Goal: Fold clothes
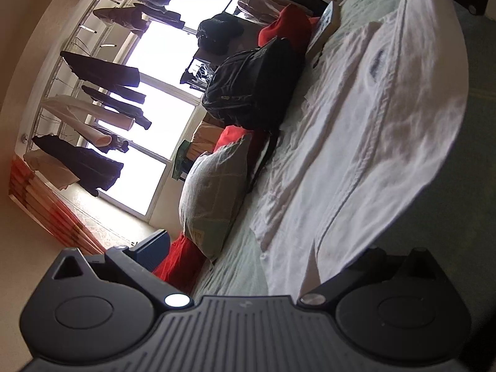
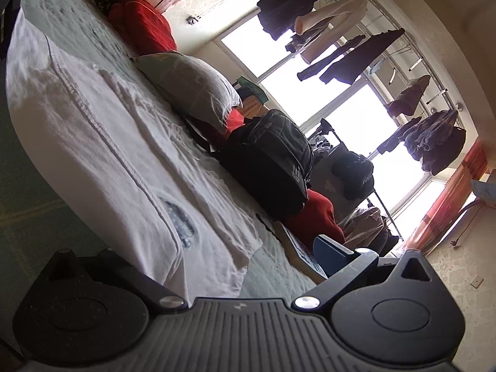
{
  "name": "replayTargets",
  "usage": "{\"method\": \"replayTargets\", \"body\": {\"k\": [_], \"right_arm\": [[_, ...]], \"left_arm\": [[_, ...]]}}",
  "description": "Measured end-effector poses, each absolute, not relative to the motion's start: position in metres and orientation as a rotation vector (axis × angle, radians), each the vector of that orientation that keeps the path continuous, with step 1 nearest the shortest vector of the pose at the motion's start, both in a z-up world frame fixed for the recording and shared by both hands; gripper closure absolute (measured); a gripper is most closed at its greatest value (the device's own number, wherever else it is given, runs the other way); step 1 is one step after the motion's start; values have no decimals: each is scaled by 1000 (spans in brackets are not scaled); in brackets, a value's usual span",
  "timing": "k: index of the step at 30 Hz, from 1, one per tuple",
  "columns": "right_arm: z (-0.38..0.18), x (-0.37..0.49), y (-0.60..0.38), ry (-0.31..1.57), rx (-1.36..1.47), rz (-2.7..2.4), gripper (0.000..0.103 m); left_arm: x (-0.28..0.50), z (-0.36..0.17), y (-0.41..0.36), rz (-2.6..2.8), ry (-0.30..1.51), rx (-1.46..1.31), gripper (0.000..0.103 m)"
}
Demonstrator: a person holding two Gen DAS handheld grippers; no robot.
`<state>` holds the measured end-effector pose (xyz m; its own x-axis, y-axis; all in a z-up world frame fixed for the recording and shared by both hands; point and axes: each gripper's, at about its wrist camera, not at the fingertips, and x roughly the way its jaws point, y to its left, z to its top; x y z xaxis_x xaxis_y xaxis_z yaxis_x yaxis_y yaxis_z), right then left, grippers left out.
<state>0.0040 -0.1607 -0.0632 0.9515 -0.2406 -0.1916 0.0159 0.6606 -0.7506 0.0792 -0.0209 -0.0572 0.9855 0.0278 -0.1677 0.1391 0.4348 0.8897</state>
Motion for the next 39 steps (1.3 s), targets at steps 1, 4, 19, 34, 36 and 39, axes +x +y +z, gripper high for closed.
{"method": "replayTargets", "body": {"k": [1,4,19,34,36,39], "right_arm": [[-61,7,-162,286,-834,-153,0],[-56,19,-166,284,-820,-173,0],[-52,99,-197,329,-763,-208,0],[-39,170,-218,319,-771,-223,0],[-38,179,-220,322,-775,-225,0],[-36,193,-223,328,-776,-229,0]], "left_arm": [[85,-54,-22,-69,166,1119,0],[101,-50,-24,-66,169,1115,0],[175,-46,-38,-67,193,1106,0],[248,-31,-44,-75,180,1076,0],[257,-31,-44,-83,182,1069,0],[273,-33,-45,-94,187,1061,0]]}}
